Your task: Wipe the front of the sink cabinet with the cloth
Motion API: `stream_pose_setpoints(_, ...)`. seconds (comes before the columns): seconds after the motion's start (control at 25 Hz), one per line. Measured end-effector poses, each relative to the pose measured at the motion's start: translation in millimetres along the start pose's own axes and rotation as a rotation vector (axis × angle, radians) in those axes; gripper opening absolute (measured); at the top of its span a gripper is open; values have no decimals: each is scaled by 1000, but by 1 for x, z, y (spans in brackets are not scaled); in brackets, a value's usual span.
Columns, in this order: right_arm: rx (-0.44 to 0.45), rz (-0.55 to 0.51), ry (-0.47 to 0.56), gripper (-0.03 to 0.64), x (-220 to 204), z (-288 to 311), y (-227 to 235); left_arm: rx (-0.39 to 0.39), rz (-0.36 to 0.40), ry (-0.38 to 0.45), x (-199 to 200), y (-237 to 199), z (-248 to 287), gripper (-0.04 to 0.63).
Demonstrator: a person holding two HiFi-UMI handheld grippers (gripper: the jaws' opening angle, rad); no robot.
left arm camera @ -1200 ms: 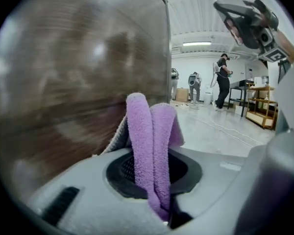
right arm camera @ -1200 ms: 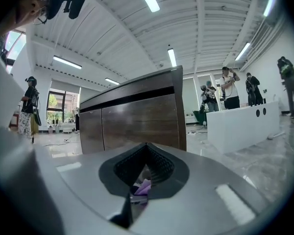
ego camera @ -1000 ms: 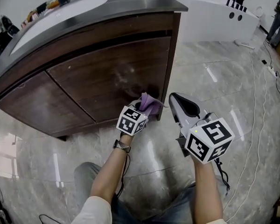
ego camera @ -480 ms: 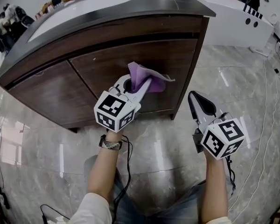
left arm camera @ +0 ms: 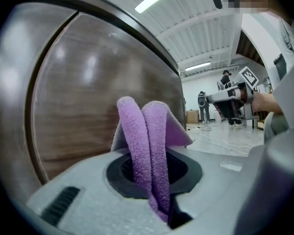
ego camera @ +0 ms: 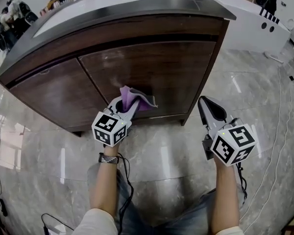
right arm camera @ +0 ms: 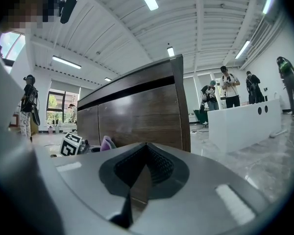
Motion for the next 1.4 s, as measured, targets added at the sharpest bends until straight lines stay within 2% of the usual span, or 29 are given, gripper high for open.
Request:
stream_pose_setpoints(0.32,3,3,23,6,6,-10,-1,-8,-95,-155,-74,10,43,52)
stream_pose_setpoints(0.44,7,13,27,6,5,-13,1,-6,-123,-151,-83,20,57,51)
stream_pose_setpoints(0.56,6,28,33,5,7,-17,5,-22,-102,-169,-77,31,69,51)
stream_pose_setpoints(0.68,0,29,34,6,7,-20,8,-46,-77,-181,-67,41,79,51)
stream_pose_setpoints(0.8,0,33,34,6,7,-20,8,-74,-66,-151,-51,47,81,51)
stream_pose_setpoints(1.08,12,34,12,6,0,-12,4,-138,41,3,36,59,65,51)
stream_pose_setpoints(1.4,48,10,-30,6,-9,13,-13,-67,115,136,107,27,-2,51)
Point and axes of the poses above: the fingertips, and each gripper's own axes: z forward along the fingers, y to its right, x out of its top, the point moved 10 cm from there along -z, backward along the fingers, and after that the axes turned 9 degrees about -z, right-handed, at the moved point
